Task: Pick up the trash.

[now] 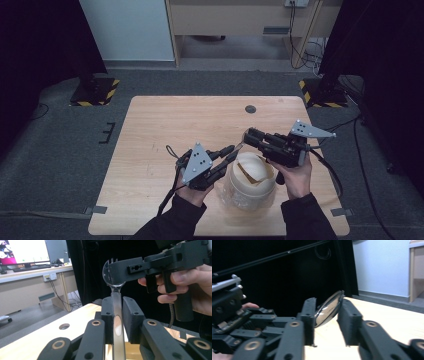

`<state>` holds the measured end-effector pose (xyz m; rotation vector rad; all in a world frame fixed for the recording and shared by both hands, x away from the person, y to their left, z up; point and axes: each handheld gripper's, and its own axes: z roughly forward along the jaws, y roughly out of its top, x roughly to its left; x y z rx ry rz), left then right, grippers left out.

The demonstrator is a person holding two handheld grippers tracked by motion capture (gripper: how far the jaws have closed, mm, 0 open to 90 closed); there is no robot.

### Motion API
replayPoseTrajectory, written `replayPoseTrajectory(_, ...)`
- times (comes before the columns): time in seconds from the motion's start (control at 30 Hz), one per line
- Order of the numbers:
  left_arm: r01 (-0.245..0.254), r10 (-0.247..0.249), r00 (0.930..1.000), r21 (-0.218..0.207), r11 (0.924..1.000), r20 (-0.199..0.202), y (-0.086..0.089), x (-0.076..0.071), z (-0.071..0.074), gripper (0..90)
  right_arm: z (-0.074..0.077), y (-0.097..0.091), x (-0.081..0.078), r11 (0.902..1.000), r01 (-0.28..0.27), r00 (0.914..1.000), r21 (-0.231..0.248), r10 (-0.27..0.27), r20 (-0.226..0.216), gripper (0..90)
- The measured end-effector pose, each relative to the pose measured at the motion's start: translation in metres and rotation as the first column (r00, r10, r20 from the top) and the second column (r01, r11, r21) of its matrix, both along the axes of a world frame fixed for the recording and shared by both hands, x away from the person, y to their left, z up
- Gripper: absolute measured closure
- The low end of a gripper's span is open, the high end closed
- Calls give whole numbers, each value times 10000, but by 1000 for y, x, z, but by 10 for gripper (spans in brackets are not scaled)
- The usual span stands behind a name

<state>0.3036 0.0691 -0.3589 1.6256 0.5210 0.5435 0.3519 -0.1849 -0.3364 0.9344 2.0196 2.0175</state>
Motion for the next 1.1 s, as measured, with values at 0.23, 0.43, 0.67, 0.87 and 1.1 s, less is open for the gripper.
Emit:
replayPoseTrajectory(0.23, -18, 10, 9995, -257, 9997, -329, 14, -2, -4, 732, 0, 2, 0, 9985, -477, 9986, 273, 483, -203, 849)
replayPoseTrajectory(0.43, -645, 645, 9955, 16, 9979, -701, 53, -3, -12, 678, 5, -4, -2, 9976, -318, 9994, 619, 311, 118, 849)
replayPoseTrajectory(0.67, -1814, 1930, 9672, 826, 9799, -1654, 114, 0, -47, 565, 15, -20, -6, 9948, 68, 9978, 1020, -135, 650, 849)
replayPoseTrajectory(0.87, -2911, 3205, 9018, 1405, 9463, -2898, 160, 9, -90, 435, 24, -39, -11, 9904, 628, 9902, 1232, -772, 1160, 849)
replayPoseTrajectory(1.1, -3297, 4104, 8505, 2744, 9033, -3290, 180, 23, -120, 316, 23, -73, -22, 9760, 1636, 9701, 1437, -1857, 1565, 849)
